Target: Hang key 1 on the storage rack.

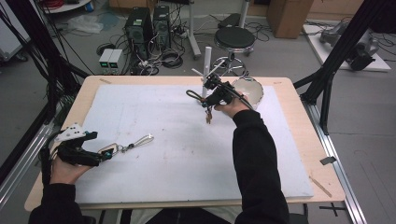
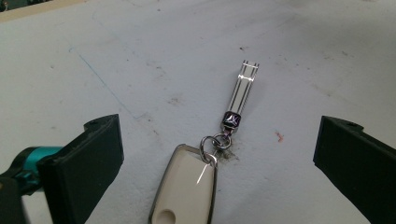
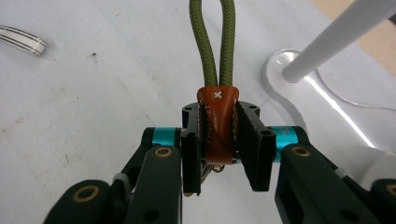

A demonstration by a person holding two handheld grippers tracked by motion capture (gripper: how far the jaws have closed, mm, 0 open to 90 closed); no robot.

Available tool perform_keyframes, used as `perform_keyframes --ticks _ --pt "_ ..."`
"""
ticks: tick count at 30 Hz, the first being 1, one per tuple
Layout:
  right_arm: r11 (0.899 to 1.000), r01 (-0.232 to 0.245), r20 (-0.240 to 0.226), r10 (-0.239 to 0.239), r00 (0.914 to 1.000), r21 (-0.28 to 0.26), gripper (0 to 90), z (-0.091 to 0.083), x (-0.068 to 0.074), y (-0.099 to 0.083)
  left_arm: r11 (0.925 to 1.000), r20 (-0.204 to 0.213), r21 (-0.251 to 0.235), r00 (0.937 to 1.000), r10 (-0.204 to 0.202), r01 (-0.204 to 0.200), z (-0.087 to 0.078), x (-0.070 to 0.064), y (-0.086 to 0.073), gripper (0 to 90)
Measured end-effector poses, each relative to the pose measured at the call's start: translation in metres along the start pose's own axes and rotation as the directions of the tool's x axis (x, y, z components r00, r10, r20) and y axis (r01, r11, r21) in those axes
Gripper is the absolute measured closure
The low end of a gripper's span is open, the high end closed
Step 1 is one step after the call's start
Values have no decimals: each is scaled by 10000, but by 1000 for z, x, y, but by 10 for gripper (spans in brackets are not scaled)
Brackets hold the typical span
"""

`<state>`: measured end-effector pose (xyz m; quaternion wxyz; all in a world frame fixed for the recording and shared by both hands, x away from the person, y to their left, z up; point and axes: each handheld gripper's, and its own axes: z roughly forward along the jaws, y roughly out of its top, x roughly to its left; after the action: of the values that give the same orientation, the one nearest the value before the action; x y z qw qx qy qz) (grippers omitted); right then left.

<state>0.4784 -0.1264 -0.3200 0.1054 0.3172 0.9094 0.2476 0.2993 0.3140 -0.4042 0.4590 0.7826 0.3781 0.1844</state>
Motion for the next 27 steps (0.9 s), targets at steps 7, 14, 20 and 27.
perform_keyframes --ticks 7,14,20,27 --pt "9993 122 201 -116 9997 -340 719 -30 -2 4 10000 -5 25 10000 -16 16 1 0 0 21" --pt "9972 329 436 -300 9986 -676 718 -43 -4 6 9999 5 158 10000 44 -44 3 -1 0 20" --pt "9965 292 581 -247 9980 -782 718 -53 -7 6 9999 1 165 10000 -5 5 3 -2 0 20" --pt "9945 398 836 -317 9960 -972 717 -67 -7 13 9999 -5 102 10000 -87 87 1 0 -1 20"
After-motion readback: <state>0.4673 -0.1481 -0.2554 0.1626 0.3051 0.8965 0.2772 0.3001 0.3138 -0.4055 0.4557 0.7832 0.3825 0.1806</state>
